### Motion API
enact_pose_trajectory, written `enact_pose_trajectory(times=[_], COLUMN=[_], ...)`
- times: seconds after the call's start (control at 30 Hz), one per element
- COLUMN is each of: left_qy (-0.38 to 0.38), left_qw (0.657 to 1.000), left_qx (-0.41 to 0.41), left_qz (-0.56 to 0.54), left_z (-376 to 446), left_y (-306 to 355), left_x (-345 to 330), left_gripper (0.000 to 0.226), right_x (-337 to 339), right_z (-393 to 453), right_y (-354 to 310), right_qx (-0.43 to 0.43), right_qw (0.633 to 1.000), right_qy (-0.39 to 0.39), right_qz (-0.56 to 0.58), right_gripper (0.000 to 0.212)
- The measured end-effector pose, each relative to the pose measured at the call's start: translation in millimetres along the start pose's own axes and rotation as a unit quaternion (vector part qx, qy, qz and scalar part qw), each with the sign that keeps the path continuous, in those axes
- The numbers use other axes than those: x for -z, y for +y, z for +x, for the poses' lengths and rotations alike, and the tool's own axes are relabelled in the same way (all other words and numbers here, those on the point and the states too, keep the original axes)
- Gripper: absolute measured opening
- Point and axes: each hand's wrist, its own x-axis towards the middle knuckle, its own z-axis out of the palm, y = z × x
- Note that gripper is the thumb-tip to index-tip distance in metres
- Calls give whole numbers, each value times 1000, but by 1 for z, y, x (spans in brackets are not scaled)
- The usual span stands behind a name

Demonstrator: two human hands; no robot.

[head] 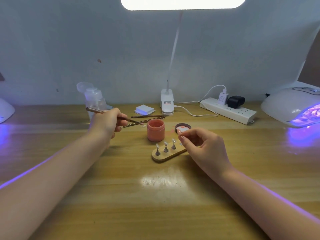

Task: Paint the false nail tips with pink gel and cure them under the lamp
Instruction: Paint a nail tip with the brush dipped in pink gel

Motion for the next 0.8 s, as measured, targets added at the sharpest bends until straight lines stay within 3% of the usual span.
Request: enact_pose_trajectory(times=[0.13,0.37,0.63,0.8], left_qy=[24,-67,-152,-128], left_qw=[987,939,890,866], left_qx=[-135,-324,-429,-475], left_qz=[-80,-94,35,91], left_z=[-20,-80,-92,-96], left_y=[-6,-18,-43,-43], left_x=[-6,-39,-29,-28], left_gripper=[17,23,29,25], right_x=[1,0,-1,-1], right_z=[0,0,0,0], right_y=[-1,-1,1,2], right_qx=[2,1,4,7], right_qw=[1000,1000,1000,1000], right_qy=[-8,0,5,11], right_qz=[-1,-4,8,1], right_gripper=[8,7,9,9])
